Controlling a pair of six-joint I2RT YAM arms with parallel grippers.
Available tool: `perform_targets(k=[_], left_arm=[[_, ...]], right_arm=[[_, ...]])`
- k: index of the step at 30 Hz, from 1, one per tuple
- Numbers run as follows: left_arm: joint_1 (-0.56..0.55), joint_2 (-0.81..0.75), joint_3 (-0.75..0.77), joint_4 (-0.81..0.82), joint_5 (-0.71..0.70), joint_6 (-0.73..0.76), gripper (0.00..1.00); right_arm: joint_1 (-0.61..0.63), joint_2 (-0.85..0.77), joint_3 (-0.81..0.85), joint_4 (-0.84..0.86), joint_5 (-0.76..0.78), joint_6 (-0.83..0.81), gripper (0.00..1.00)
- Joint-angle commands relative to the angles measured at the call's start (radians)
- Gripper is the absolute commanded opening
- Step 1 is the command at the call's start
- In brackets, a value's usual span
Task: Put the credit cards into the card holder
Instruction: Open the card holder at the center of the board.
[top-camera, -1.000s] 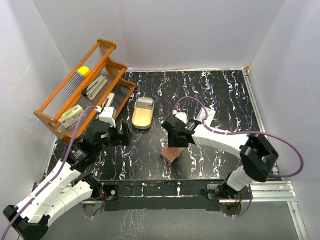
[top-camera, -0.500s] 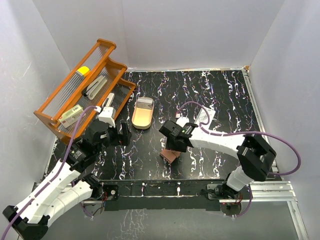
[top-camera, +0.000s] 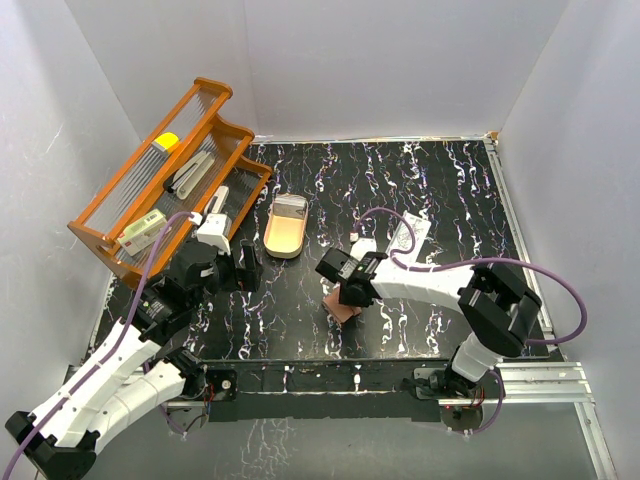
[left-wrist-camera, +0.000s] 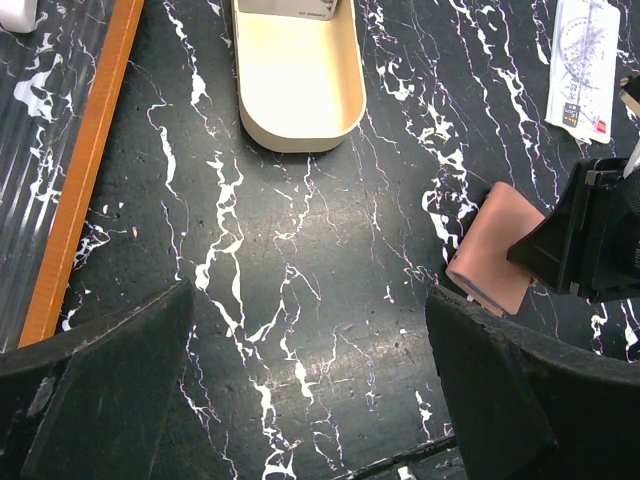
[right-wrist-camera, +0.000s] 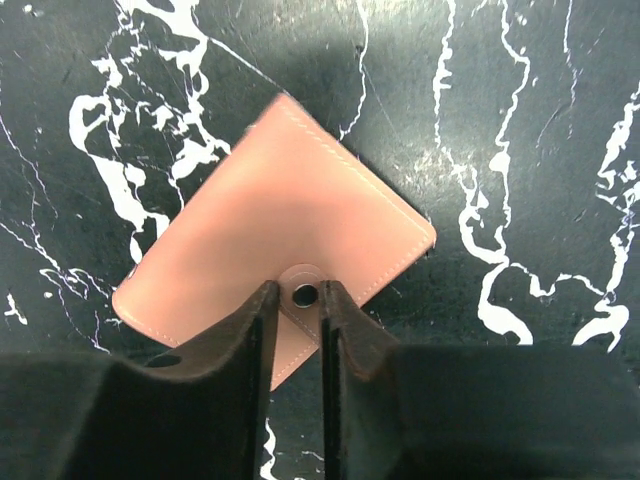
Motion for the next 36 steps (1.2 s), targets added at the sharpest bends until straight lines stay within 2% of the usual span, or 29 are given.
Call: perform_targets(k=[1,5,12,21,27,36], left_arm=[[0.006,-0.003,0.032,-0.001,-0.019,0.002,0.98],[0.006,0.016,0.038,-0.012,-0.020,-0.006,0.98],[0.006,0.049,0.032,-0.014,0.005,-0.051,0.95],[0.006,0.174,0.043,-0.010,0.248,-0.225,0.86],[0.006,0.235,0.034,0.023,0.333,-0.252,0.86],[0.006,0.291,-0.022,0.107,0.420,-0.338,0.82]], right_arm=[[-0.001,-0.015,-0.002,0.003,0.102,-0.073,0.14],[-0.001,-0.051,-0.004,0.031,0.108,-0.153,0.00],[-0.001,-0.130,-0.063,0.143,0.063,-0.296,0.00],[-0.001,-0.289,-0.151,0.313,-0.028,-0.460,0.00],[-0.001,-0.405,-0.156,0.385,-0.059,-0.462,0.00],[-0.001,-0.445,-0.243,0.597,-0.102,-0.443,0.00]])
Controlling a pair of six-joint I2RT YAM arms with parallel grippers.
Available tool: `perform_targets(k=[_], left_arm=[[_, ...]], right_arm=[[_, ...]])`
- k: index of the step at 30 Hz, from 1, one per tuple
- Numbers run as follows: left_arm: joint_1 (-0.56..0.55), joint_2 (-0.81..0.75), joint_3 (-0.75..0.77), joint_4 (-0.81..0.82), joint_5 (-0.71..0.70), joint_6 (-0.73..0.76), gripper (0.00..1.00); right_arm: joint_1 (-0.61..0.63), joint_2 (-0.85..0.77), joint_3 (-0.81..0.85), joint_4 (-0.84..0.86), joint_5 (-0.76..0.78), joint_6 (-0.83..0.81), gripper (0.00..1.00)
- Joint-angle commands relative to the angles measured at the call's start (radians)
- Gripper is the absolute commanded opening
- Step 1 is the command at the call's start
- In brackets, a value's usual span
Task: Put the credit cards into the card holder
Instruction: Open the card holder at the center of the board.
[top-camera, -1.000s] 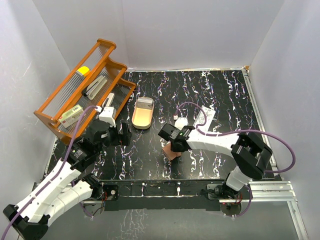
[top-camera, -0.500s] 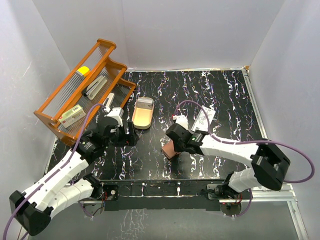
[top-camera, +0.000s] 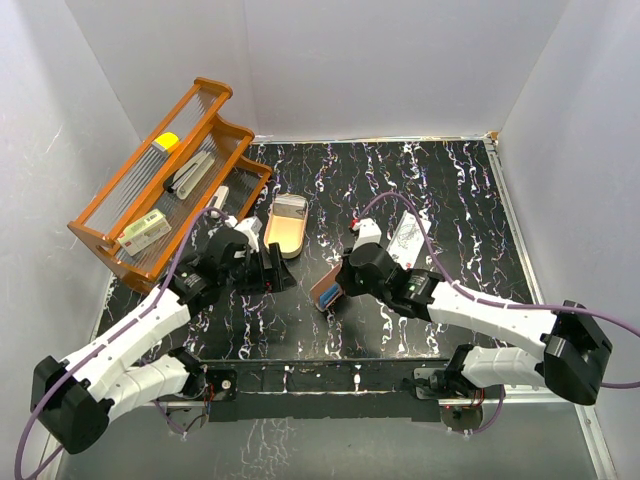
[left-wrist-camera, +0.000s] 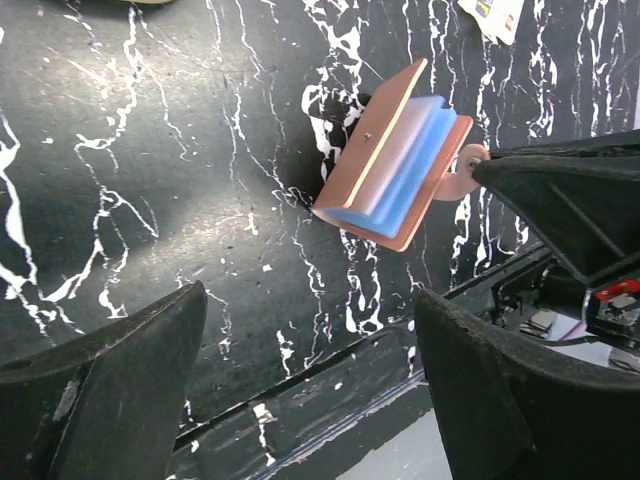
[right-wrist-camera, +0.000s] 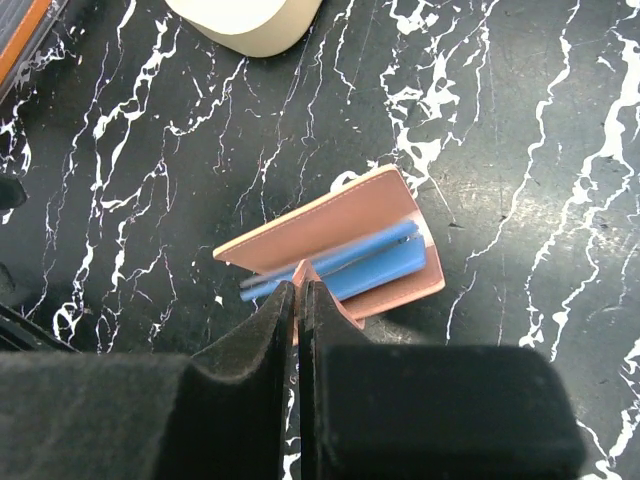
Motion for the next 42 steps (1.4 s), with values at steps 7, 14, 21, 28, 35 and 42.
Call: perform_targets(k=[7,14,21,28,35,42], left_arm=[[0.006,0.046,-0.042,0.083,0.098,-0.090,0.80],[0.006,0.099,-0.023,0.100,0.092,-0.079,0.79],[0.006,0.151,-0.083,0.165,0.130,-0.113,0.78],[0.006,0.149,-0.106,0.164,0.108,-0.121,0.77],[0.006,0.202,-0.086,0.189,0.164,-0.082,0.78],[0.006,0.264,-0.057,0.254,0.170,-0.052,0.78]], right_arm=[[-0.001,-0.002,-0.057,0.196,-0.012,-0.009,0.00],[-0.002,-0.015,-0.019,0.241,-0.081,-0.060,0.00],[-0.003,0.029,-0.009,0.302,-0.163,-0.119,0.00],[-0.017,0.027,-0.009,0.204,-0.073,-0.148,0.00],[-0.166,-0.073,-0.132,0.198,-0.183,-0.123,0.00],[-0.244,-0.076,-0.198,0.208,-0.299,-0.092,0.00]])
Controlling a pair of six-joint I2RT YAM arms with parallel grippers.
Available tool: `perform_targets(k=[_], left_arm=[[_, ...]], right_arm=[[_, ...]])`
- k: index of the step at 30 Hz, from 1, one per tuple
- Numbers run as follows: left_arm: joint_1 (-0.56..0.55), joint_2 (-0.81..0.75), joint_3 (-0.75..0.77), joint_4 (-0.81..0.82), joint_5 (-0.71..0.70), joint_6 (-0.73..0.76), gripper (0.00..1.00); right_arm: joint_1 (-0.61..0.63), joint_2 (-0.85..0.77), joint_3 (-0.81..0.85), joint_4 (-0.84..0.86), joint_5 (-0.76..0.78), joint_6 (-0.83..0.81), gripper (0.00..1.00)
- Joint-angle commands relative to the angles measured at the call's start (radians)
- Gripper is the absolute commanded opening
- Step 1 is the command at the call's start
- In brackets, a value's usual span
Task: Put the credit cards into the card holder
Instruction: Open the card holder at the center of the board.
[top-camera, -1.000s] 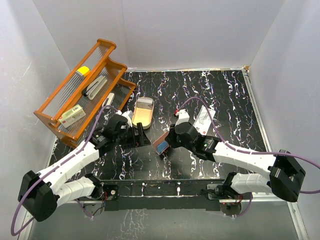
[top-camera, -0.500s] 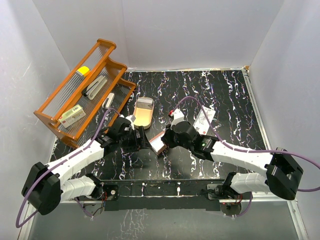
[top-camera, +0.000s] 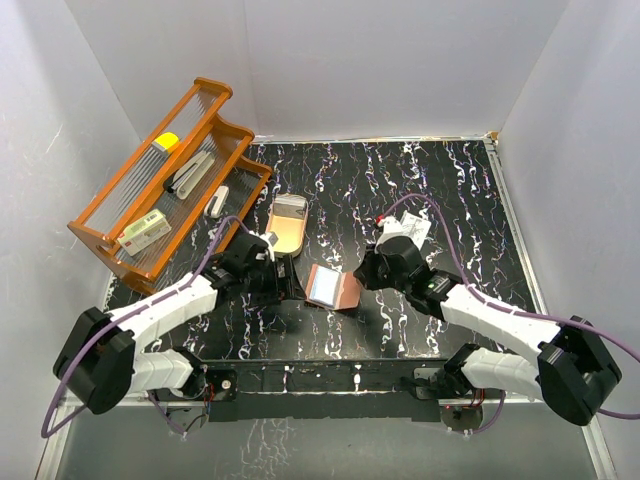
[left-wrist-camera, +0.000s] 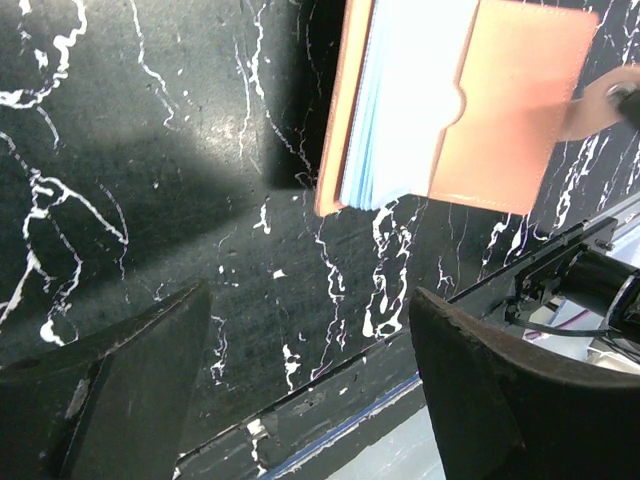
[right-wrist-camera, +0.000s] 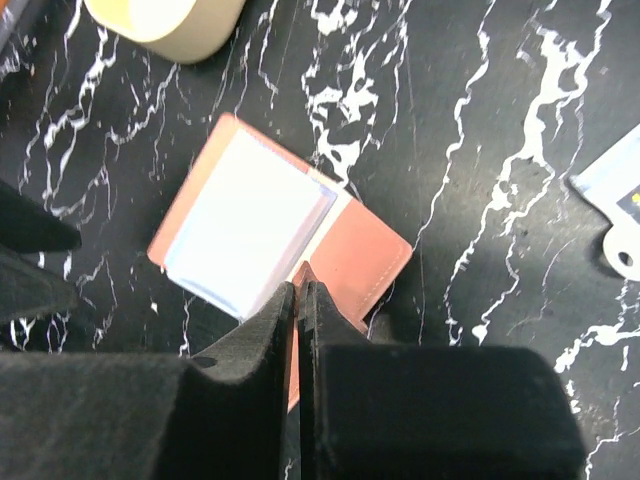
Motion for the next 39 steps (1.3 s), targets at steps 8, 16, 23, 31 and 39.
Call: perform_targets(k=[8,16,23,31,39], left_arm=[[0.006,0.108,0.050,0.193,0.101,0.048,0.78],[0.006,0.172,0.065,0.272,0.093,0.102,0.79],[0.006,0.261,0.103,0.301,0.105,0.150,0.78],[0.005,0.249,0.104,0.299,0.109,0.156,0.49],[0.006,0.232,0.089,0.251,0.120,0.154,0.00]], right_arm=[[-0.002,-0.031,-0.056,0.038,-0.076,0.038,0.00],[-0.004,-0.031,-0.063,0.028,-0.072,0.028,0.00],[-0.004,-0.034,-0.052,0.009,-0.064,0.012,0.00],[-0.005,-0.035,-0.064,0.015,-0.058,0.006,0.00],[-0.005,-0.022,-0.029,0.009,-0.071,-0.004,0.00]])
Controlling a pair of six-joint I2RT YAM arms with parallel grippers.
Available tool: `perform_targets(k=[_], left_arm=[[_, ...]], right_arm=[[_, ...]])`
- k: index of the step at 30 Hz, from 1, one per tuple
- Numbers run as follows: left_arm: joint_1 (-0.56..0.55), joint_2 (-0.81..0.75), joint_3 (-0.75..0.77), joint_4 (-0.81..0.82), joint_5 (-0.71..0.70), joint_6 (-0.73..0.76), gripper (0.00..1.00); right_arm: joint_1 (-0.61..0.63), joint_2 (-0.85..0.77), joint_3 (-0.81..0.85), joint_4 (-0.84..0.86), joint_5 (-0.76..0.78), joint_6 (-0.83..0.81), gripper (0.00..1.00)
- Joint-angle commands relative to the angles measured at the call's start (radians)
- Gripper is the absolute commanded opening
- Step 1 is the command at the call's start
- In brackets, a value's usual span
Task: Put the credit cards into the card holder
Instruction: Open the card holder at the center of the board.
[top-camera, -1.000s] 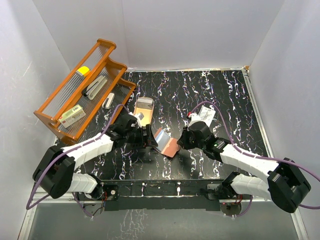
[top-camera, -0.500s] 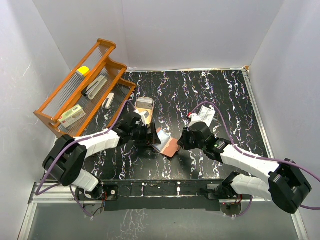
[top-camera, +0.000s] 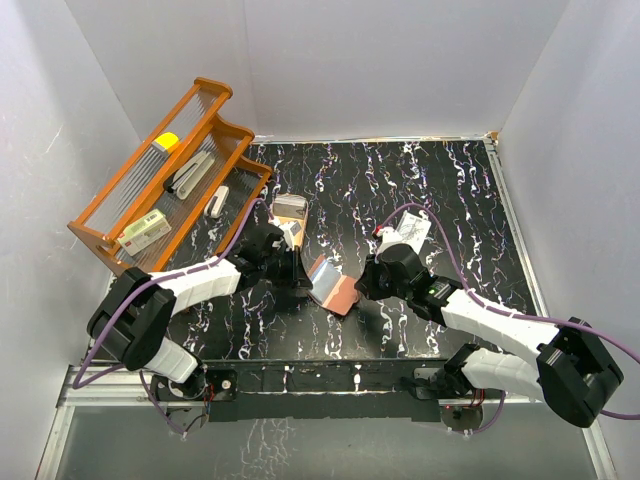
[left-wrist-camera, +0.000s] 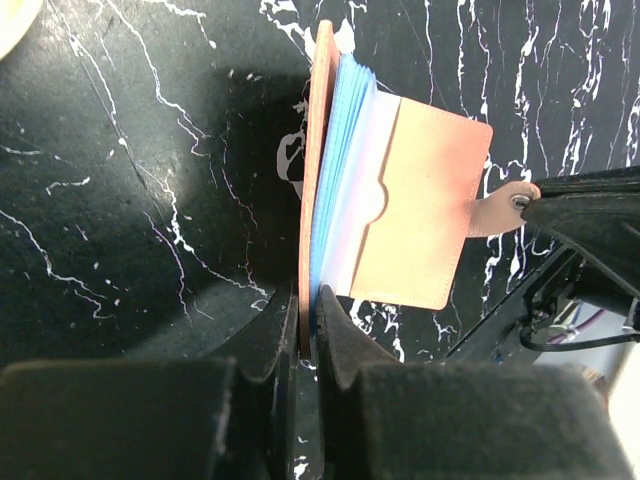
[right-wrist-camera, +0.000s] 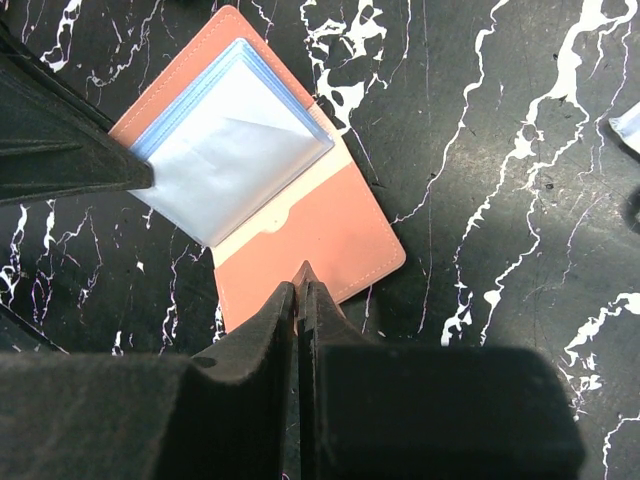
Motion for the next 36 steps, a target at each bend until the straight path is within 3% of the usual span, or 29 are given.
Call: perform_targets(k=[1,3,9,15,18,24,31,36], left_arm=[[0.006,-0.062,0.010,-0.063,0.020,0.001,0.00],[0.006,-0.110,-0.008,-0.106,0.004,-0.031,0.00],[0.005,-0.304,-0.106,-0.209,-0.058,-0.129,0.00],[0.003,-0.443,-0.147,-0.276,-0.170,-0.192,0.00],[0.003,-0.465,-0.150,-0.300,-0.226,-0.214,0.00],[0.001,-0.469,-0.179,-0.273,-0.210,-0.263,0.00],[0.001,-0.484,-0.206,-0.243,-0.187,-0.294,0.00],[0.001,-0.487,-0.229,-0.206,-0.163,-0.320,0.00]], right_arm=[[-0.004,-0.001,0.050,0.018,-0.014,0.001,0.00],[-0.004,0.017,0.070,0.007,-0.034,0.025,0.06],[0.002,0.047,0.216,-0.176,-0.076,0.101,0.37],[0.060,0.061,0.306,-0.220,-0.082,0.201,0.48],[0.130,0.085,0.339,-0.199,-0.049,0.250,0.49],[0.199,0.160,0.343,-0.099,-0.028,0.312,0.44],[0.217,0.285,0.315,-0.027,-0.037,0.318,0.27],[0.218,0.345,0.311,-0.012,-0.038,0.308,0.22]])
